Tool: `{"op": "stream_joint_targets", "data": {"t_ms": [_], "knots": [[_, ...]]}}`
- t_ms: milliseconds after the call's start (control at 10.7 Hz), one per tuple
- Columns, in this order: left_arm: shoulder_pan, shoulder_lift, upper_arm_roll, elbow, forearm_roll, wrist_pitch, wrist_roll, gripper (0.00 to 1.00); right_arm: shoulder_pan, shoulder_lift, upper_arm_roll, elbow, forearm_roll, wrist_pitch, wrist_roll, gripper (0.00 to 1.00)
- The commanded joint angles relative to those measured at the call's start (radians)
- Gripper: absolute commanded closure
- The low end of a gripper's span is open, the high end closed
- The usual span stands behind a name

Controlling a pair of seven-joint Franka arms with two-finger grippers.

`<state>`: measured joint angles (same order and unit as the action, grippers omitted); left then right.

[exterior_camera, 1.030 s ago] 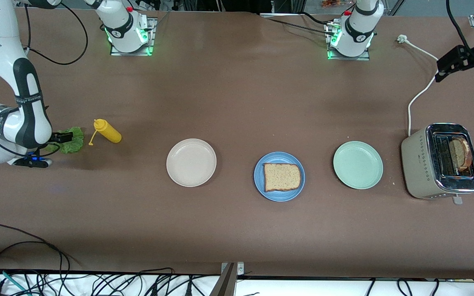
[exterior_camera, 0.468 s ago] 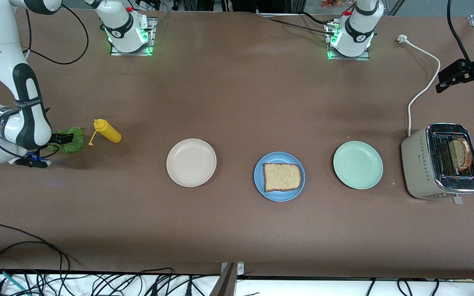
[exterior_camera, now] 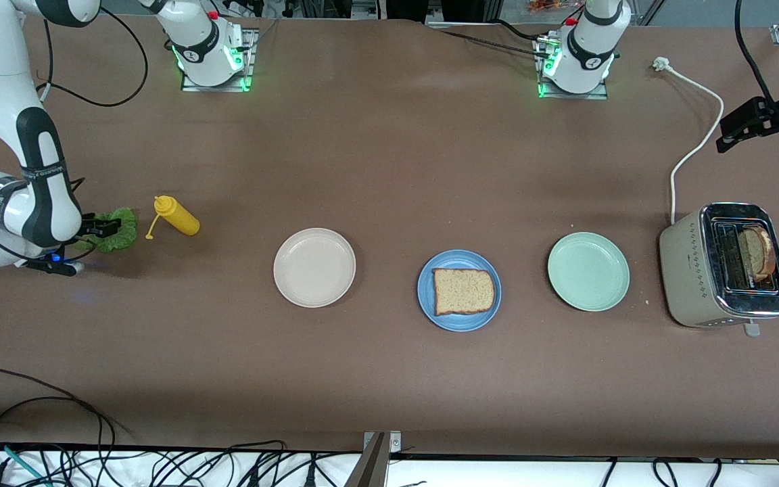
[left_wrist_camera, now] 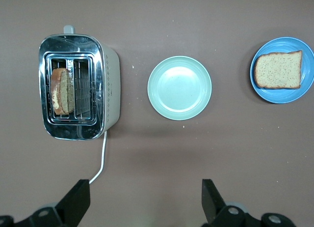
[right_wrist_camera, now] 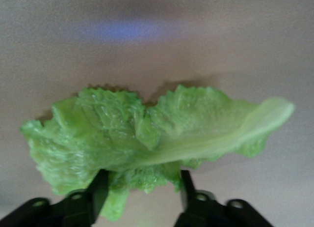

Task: Make sandwich in blue plate with both arms
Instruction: 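Grasp the green lettuce leaf with the right gripper and lift it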

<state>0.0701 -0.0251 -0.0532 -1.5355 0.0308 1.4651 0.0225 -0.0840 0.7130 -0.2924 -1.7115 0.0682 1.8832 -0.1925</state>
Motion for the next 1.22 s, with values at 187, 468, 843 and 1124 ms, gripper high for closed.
{"op": "stream_joint_targets", "data": {"t_ms": [187, 468, 843, 1124], "knots": [[0.011, 0.019, 0.001, 0.037, 0.032, -0.026, -0.003, 0.00, -0.002, -0.006, 0.004, 0.006, 0.012, -0.027, 0.010, 1.00], [0.023, 0.027, 0.003, 0.037, 0.035, -0.026, 0.000, 0.00, 0.006, -0.026, 0.009, 0.065, 0.002, -0.128, -0.011, 1.00], [0.025, 0.027, 0.001, 0.037, 0.034, -0.026, 0.001, 0.00, 0.058, -0.055, 0.015, 0.313, 0.002, -0.453, -0.033, 1.00], [0.025, 0.027, 0.001, 0.037, 0.034, -0.025, 0.001, 0.00, 0.153, -0.098, 0.013, 0.490, 0.008, -0.645, -0.039, 1.00]]}}
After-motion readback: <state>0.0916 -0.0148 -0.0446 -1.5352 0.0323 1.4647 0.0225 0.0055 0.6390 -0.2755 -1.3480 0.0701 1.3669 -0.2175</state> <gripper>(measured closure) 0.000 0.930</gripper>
